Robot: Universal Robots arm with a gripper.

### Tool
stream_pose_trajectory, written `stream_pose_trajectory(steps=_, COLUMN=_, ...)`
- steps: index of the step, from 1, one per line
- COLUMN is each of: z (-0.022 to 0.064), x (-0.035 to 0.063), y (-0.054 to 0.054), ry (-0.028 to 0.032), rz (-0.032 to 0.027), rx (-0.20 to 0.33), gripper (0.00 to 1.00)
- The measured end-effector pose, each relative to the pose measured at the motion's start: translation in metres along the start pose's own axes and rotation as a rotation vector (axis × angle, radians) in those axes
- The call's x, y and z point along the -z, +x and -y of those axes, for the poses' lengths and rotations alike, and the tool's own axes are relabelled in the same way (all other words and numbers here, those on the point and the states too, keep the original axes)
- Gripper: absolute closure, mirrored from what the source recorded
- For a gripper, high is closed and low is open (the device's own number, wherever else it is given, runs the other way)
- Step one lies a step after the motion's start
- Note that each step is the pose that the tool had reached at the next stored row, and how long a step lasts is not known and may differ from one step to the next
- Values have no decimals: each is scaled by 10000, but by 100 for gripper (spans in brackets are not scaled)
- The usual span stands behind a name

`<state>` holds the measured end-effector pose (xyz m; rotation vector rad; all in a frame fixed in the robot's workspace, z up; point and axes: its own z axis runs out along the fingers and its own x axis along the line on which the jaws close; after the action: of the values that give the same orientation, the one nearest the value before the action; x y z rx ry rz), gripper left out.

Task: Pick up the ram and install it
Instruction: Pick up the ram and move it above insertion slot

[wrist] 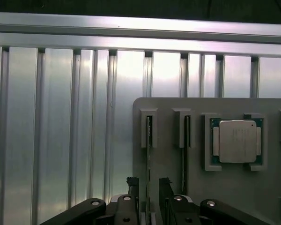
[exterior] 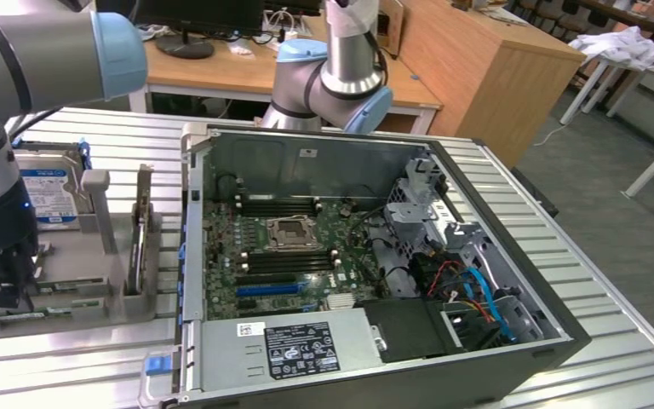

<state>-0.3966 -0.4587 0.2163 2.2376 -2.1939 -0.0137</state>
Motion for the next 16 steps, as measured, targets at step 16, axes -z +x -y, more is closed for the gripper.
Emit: stream_pose_trajectory(steps=16, z=1, x=-112, y=0, ry=1, rz=-1, rx=0, gripper=69)
